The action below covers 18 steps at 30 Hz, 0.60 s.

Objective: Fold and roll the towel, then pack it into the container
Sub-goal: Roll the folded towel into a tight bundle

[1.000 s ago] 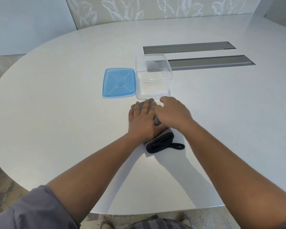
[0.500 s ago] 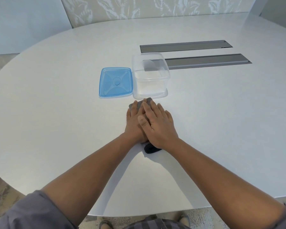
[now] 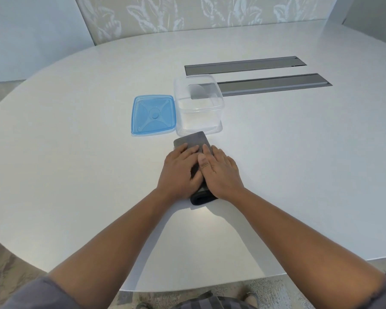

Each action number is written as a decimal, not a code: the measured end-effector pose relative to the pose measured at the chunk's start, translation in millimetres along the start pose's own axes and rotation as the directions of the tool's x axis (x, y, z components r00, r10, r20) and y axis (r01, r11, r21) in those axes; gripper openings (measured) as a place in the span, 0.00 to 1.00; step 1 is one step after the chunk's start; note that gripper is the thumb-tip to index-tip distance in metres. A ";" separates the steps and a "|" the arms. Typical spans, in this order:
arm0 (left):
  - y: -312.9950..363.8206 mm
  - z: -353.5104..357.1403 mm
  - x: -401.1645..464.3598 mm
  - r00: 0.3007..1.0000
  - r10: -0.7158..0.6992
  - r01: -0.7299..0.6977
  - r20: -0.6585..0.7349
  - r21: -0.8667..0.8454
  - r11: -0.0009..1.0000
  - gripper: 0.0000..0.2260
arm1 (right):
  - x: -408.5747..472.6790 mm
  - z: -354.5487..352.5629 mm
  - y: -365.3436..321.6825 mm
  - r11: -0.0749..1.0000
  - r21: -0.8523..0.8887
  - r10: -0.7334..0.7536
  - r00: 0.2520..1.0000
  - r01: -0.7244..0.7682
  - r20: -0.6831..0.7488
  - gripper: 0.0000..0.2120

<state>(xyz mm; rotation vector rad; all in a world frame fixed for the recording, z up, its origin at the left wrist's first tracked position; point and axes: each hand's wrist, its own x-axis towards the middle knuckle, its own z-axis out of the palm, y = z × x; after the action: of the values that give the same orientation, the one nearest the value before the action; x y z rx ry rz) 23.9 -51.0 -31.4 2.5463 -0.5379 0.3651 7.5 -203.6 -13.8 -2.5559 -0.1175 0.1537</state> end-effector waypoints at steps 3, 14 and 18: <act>-0.7 -6.2 -3.8 0.986 0.020 -0.024 0.168 0.023 0.999 0.34 | 2.6 0.0 2.3 1.000 0.010 0.011 1.000 -0.011 0.010 0.30; -4.6 -21.1 -7.0 0.915 0.034 -0.057 0.402 0.044 0.997 0.57 | 7.3 2.8 5.9 0.999 -0.052 0.000 1.000 0.000 0.001 0.29; 11.4 -23.2 2.1 0.899 -0.260 0.371 0.354 -0.298 0.879 0.46 | 9.1 5.1 9.7 0.990 -0.137 -0.045 0.999 0.044 -0.005 0.32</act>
<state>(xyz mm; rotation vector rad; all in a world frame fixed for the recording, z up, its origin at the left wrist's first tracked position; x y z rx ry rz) 17.3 -48.4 -6.5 2.2806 -0.2484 -0.2346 16.3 -207.9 -24.1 -2.6874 -0.1884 0.1221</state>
